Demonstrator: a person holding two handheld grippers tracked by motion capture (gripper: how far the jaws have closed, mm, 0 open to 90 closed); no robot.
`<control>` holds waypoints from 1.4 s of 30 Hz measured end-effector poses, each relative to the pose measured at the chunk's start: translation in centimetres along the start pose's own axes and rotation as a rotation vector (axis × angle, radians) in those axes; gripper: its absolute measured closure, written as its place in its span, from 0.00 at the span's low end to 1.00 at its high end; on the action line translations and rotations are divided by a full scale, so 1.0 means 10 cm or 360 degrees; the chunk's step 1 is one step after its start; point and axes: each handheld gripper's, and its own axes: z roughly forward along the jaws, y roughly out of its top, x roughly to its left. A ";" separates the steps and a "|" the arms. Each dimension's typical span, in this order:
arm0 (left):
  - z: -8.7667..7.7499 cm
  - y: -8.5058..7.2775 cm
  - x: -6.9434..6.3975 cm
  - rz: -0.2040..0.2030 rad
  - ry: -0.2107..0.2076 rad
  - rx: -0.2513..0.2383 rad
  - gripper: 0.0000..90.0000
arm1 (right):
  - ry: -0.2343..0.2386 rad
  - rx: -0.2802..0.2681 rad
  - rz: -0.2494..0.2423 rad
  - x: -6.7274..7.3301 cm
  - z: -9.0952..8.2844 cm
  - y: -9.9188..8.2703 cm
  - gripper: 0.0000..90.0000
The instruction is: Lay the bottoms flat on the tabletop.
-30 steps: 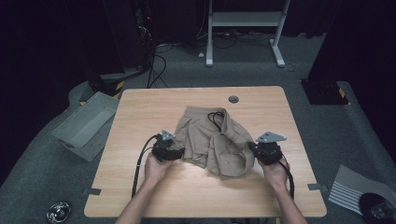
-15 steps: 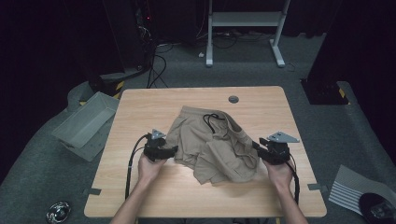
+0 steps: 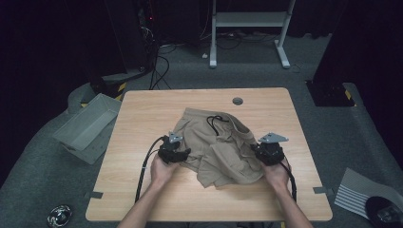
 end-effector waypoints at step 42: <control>-0.08 -0.22 0.26 -0.0121 0.0072 -0.0124 0.46 | -0.0118 0.0296 0.0054 -0.36 0.28 -0.20 0.99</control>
